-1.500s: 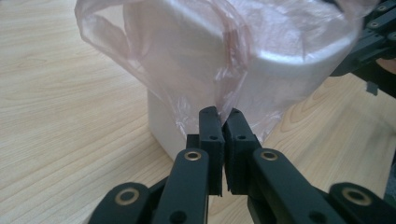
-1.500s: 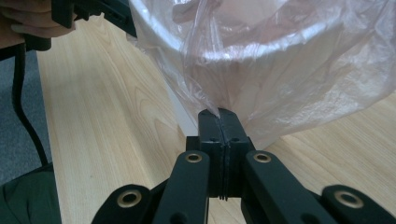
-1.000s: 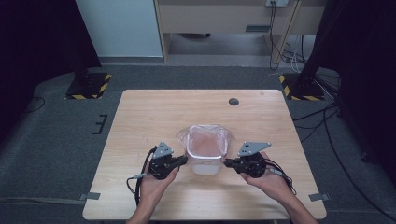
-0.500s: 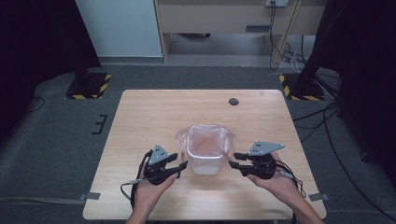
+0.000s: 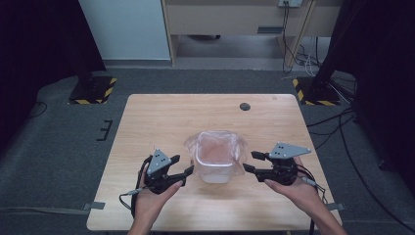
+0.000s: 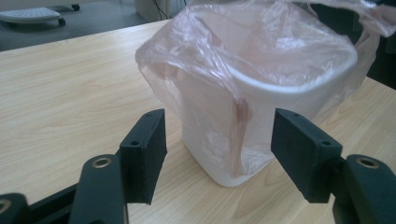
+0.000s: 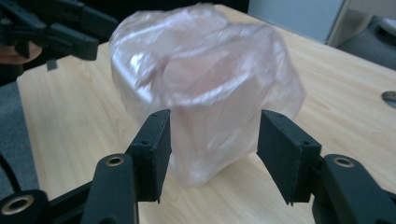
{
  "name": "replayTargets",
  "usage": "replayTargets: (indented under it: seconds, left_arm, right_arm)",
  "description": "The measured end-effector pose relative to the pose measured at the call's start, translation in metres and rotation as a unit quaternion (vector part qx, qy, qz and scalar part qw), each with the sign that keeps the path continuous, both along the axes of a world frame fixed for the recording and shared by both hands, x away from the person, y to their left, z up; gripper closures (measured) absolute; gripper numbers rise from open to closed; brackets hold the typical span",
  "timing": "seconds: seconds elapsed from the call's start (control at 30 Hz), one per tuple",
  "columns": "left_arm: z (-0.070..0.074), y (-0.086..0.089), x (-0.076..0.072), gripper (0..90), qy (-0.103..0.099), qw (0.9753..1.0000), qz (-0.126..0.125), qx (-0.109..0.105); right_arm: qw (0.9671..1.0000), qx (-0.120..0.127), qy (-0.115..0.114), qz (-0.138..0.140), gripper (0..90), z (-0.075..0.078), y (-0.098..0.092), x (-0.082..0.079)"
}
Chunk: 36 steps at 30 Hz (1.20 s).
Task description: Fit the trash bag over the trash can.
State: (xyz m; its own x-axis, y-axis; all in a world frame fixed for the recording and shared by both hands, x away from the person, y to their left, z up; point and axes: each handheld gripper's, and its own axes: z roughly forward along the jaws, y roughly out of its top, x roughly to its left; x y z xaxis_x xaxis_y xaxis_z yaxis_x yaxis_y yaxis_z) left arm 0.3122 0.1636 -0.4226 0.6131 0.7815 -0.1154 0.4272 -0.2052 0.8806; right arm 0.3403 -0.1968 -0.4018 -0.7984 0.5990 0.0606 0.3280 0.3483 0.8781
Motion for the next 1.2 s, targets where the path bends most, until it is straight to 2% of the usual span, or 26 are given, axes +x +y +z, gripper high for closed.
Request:
replayTargets:
  seconds: [0.07, 0.1, 0.2, 0.33, 0.4, 0.47, 0.57, 0.67, 0.87, 1.0, 1.1, 1.2]
  left_arm:
    - [0.002, 0.0, 0.003, 35.5, -0.008, 1.0, -0.002, -0.001]
    - [0.003, 0.0, 0.002, 35.6, -0.001, 1.0, 0.002, -0.003]
    - [0.009, 0.002, 0.006, 35.6, -0.005, 0.9999, 0.005, -0.011]
    - [0.016, 0.003, 0.014, 35.7, -0.027, 0.9996, 0.012, 0.0]
    - [0.019, 0.004, 0.018, 35.6, -0.029, 0.9995, 0.016, 0.0]
    - [0.02, 0.004, 0.022, 35.7, -0.028, 0.9995, 0.017, -0.002]
    - [0.021, 0.003, 0.029, 35.6, -0.02, 0.9996, 0.017, -0.011]
    - [0.02, -0.001, 0.035, 35.5, -0.01, 0.9998, 0.016, -0.011]
    - [0.016, -0.006, 0.04, 38.2, -0.001, 1.0, 0.005, -0.007]
    - [0.013, -0.008, 0.04, 45.9, 0.003, 1.0, -0.006, -0.003]
    - [0.012, -0.009, 0.04, 52.4, 0.007, 0.9999, -0.01, 0.0]
    - [0.012, -0.009, 0.04, 57.4, 0.009, 0.9999, -0.011, 0.003]
  right_arm:
    - [1.0, 0.005, -0.002, -0.008, 43.8, 0.004, 0.001, 0.004]
    - [0.9999, 0.009, -0.003, -0.01, 43.6, 0.006, 0.002, 0.006]
    - [0.9997, 0.014, -0.008, -0.016, 42.7, 0.012, 0.006, 0.013]
    - [0.9992, 0.027, -0.009, -0.027, 41.6, 0.019, 0.015, 0.023]
    - [0.999, 0.029, -0.01, -0.033, 41.5, 0.023, 0.02, 0.029]
    - [0.9987, 0.036, -0.011, -0.034, 41.5, 0.025, 0.024, 0.034]
    - [0.9986, 0.034, -0.011, -0.038, 41.6, 0.029, 0.031, 0.041]
    - [0.9987, 0.027, -0.007, -0.042, 42.3, 0.028, 0.036, 0.047]
    - [0.9985, 0.014, 0.021, -0.048, 43.9, 0.02, 0.038, 0.058]
    - [0.9983, 0.005, 0.033, -0.048, 53.9, 0.016, 0.035, 0.061]
    - [0.9984, -0.004, 0.037, -0.043, 68.2, 0.015, 0.034, 0.062]
    - [0.9981, -0.007, 0.04, -0.047, 76.2, 0.014, 0.033, 0.063]
